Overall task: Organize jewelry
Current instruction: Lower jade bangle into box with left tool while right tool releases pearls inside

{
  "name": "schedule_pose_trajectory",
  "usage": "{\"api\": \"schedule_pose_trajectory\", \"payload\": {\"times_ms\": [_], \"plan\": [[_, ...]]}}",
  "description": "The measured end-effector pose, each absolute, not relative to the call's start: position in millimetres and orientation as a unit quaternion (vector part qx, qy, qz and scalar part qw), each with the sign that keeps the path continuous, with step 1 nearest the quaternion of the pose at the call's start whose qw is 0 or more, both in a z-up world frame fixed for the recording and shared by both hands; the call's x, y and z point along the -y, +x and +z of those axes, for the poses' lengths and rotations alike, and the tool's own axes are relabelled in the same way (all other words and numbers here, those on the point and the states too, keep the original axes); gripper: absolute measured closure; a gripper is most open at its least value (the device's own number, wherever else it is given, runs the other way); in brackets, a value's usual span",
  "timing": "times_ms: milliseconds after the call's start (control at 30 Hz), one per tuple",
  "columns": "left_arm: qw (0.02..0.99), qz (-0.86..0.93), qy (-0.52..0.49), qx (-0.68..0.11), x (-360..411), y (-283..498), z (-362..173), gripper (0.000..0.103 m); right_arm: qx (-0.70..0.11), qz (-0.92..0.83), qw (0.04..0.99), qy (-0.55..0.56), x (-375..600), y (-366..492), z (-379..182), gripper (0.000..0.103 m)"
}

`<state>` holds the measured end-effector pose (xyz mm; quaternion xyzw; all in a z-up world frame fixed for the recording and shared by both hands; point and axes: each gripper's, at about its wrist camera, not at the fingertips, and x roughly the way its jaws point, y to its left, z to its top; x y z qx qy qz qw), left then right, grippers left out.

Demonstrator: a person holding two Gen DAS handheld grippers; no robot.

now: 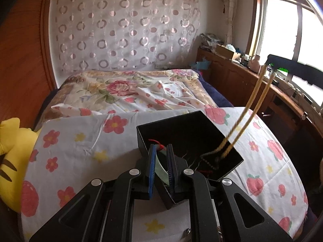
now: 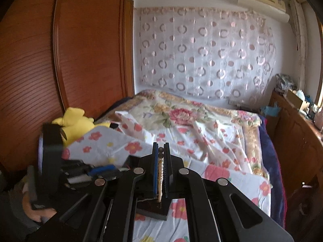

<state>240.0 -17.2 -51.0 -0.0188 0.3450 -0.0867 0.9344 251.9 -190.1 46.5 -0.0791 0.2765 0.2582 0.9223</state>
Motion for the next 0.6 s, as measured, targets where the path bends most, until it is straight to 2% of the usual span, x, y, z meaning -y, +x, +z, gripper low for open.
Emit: {"api": "schedule_pose_trajectory", "payload": {"times_ms": [367,433,500,567,600], "plan": [[0.942,-0.090,-0.021,-0.323,11.9,220.9,-36.0,0.093,-0.320,0.266,0.905,-0.088,172.0,256.8,3.8,0.097],[0.943,-0.088,-0.021,-0.319,9.3,214.2,-35.3,0.087,-0.327,0.264,0.903,-0.088,169.8,257.2,-2.6,0.097],[0.946,-0.084,-0.022,-0.311,4.4,206.3,-34.9,0.074,-0.338,0.264,0.899,-0.087,167.1,259.1,-12.4,0.097],[0.949,-0.080,-0.021,-0.305,-0.1,198.0,-35.0,0.066,-0.344,0.263,0.897,-0.089,166.7,259.2,-18.9,0.097],[0.949,-0.079,-0.019,-0.303,-1.5,195.1,-35.0,0.057,-0.348,0.263,0.895,-0.091,165.8,259.4,-22.9,0.096]]}}
